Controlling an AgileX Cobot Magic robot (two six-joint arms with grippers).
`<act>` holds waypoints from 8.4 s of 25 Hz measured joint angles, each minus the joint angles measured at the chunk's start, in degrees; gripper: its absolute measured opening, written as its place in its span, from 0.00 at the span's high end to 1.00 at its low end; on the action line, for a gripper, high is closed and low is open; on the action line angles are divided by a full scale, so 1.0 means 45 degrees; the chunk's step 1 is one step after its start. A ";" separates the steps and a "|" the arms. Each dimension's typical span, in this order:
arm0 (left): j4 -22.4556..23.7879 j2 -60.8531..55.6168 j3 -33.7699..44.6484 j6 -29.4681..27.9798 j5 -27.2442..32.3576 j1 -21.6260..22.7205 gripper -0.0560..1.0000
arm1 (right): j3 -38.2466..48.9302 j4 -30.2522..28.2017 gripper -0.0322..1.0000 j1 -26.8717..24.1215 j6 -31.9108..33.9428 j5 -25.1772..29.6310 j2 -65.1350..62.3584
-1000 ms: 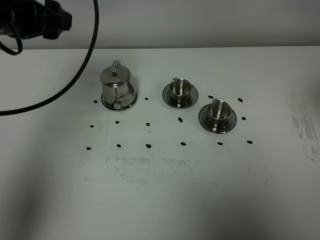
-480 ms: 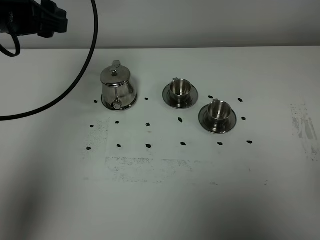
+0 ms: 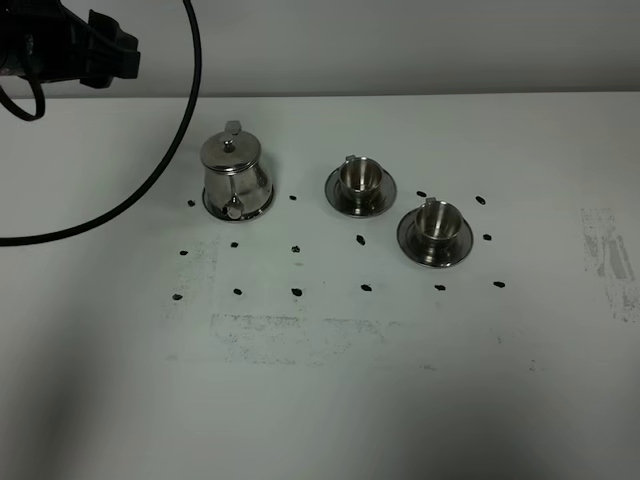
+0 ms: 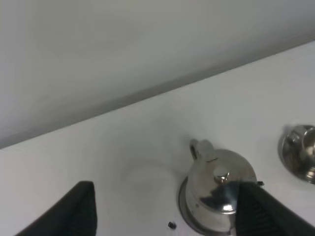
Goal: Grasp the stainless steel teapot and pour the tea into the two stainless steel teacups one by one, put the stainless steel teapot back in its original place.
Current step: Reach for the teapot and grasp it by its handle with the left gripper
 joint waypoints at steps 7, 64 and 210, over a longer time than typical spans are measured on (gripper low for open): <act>0.0000 0.0000 0.0000 0.0047 0.0039 0.0000 0.40 | 0.0809 -0.0326 0.63 0.0000 0.0249 -0.0027 0.0000; 0.0299 0.8912 -0.8335 -0.1215 0.1427 -0.1383 0.41 | 0.1125 -0.1275 0.64 0.0000 0.0723 0.1002 -0.0016; 0.0753 0.4594 -0.2859 0.4071 0.6428 0.0430 0.41 | 0.1125 -0.1275 0.66 0.0000 0.0737 0.1011 -0.0016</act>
